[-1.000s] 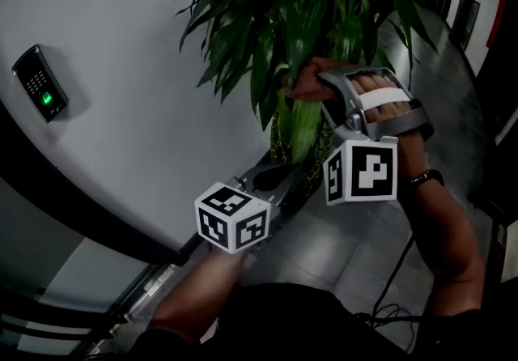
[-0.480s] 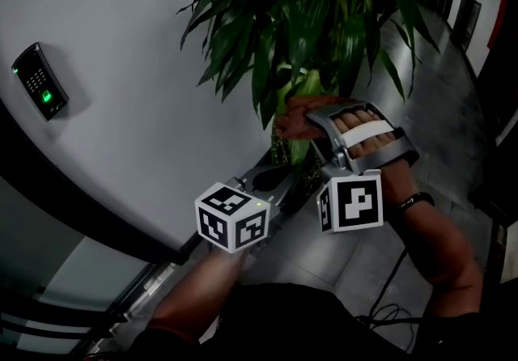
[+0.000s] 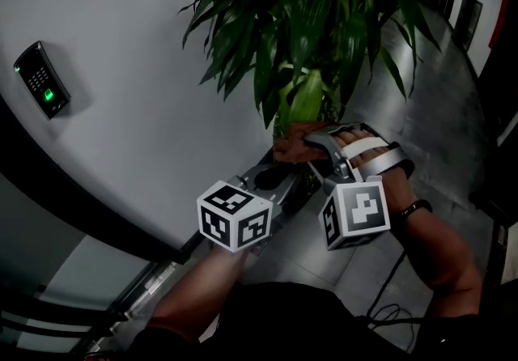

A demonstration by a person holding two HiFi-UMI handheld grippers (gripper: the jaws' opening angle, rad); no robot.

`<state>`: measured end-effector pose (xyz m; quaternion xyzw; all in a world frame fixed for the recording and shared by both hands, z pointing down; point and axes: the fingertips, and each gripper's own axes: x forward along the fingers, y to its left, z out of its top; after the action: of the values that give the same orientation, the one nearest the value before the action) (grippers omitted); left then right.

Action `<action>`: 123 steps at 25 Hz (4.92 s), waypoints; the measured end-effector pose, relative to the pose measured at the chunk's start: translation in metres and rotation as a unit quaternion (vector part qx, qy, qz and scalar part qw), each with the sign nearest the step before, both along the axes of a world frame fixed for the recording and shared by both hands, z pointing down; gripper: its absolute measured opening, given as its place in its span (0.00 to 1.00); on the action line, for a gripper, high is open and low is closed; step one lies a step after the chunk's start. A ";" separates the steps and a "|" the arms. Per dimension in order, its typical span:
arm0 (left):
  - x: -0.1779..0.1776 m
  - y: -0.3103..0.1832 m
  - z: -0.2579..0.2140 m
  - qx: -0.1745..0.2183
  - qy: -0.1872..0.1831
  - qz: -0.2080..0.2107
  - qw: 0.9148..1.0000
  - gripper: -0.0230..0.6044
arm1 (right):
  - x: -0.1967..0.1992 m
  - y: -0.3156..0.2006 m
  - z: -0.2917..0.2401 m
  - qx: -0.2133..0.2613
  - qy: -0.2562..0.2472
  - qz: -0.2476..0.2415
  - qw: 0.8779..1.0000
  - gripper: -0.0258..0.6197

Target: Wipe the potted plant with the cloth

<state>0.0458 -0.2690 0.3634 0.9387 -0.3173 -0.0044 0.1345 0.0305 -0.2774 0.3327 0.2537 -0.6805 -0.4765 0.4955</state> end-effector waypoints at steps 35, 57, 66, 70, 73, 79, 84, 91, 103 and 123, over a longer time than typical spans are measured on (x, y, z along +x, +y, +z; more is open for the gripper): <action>-0.041 -0.025 -0.185 0.071 0.084 -0.018 0.994 0.24 | 0.056 0.027 -0.089 0.048 -0.153 0.005 0.987 0.15; 0.001 -0.047 -0.177 -0.035 0.132 0.120 0.983 0.35 | 0.040 0.024 -0.096 0.052 -0.154 0.080 0.983 0.15; 0.004 -0.045 -0.183 -0.025 0.147 0.127 0.981 0.07 | 0.052 0.037 -0.107 0.076 -0.153 0.109 0.979 0.15; -0.001 -0.049 -0.169 -0.006 0.119 0.106 0.987 0.07 | 0.048 0.033 -0.146 0.115 -0.166 0.101 0.974 0.15; -0.004 -0.050 -0.154 -0.009 0.104 0.095 0.990 0.07 | 0.038 0.015 -0.179 0.145 -0.168 0.091 0.971 0.15; -0.011 -0.052 -0.132 -0.024 0.093 0.086 0.992 0.07 | 0.018 -0.071 -0.219 0.194 -0.120 0.101 0.968 0.15; -0.013 -0.056 -0.129 -0.027 0.096 0.079 0.992 0.06 | 0.017 -0.119 -0.228 0.188 -0.093 0.113 0.971 0.15; -0.013 -0.054 -0.125 -0.031 0.097 0.083 0.991 0.07 | 0.013 -0.116 -0.203 0.169 -0.073 0.103 0.978 0.15; -0.001 -0.050 -0.114 -0.035 0.078 0.087 0.993 0.07 | 0.010 -0.084 -0.150 0.118 -0.055 0.092 0.987 0.15; -0.006 -0.048 -0.109 -0.030 0.067 0.073 0.995 0.07 | -0.003 -0.021 -0.083 0.001 -0.043 0.067 0.997 0.15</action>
<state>0.0396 -0.3168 0.2547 0.9526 -0.2380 -0.0478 0.1834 0.0278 -0.2983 0.2496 0.3194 -0.6826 -0.4313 0.4961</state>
